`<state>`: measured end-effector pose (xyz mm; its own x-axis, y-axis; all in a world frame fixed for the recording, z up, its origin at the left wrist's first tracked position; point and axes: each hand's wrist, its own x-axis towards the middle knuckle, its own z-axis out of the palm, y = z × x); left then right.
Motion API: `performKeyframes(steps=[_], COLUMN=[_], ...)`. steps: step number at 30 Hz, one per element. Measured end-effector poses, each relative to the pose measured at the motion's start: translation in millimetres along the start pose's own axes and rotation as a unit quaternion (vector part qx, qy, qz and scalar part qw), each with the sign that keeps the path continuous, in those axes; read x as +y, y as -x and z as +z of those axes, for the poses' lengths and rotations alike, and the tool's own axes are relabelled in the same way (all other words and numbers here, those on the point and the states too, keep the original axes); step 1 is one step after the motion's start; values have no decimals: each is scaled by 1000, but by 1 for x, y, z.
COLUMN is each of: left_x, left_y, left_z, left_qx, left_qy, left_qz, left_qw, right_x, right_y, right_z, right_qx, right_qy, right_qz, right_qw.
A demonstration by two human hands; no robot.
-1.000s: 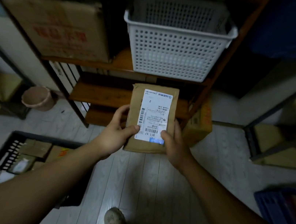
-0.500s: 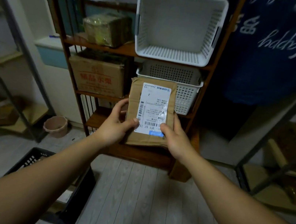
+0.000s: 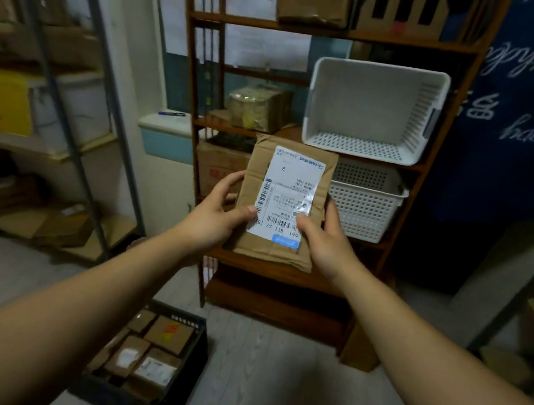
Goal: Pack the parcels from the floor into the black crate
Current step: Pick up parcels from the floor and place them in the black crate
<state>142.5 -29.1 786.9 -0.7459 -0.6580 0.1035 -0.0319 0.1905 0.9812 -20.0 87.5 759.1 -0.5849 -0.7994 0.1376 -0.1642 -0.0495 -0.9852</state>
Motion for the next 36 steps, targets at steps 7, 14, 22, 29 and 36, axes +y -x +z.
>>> performKeyframes(steps=[7, 14, 22, 29, 36], left_x=[-31, -61, -109, -125, -147], left_y=[65, 111, 90, 24, -34], left_z=[-134, -245, -296, -346, -387], left_qx=[18, 37, 156, 181, 119], left_qy=[-11, 12, 86, 62, -70], left_qz=[-116, -167, -221, -202, -246], left_qw=[993, 985, 959, 961, 959], right_x=[2, 9, 33, 58, 88], right_y=[2, -5, -45, -123, -176], right_z=[142, 243, 311, 349, 394], right_qx=[-53, -35, -19, -36, -111], right_qy=[-17, -72, -92, -107, -118], right_qz=[27, 68, 123, 123, 156], right_qw=[998, 994, 988, 986, 974])
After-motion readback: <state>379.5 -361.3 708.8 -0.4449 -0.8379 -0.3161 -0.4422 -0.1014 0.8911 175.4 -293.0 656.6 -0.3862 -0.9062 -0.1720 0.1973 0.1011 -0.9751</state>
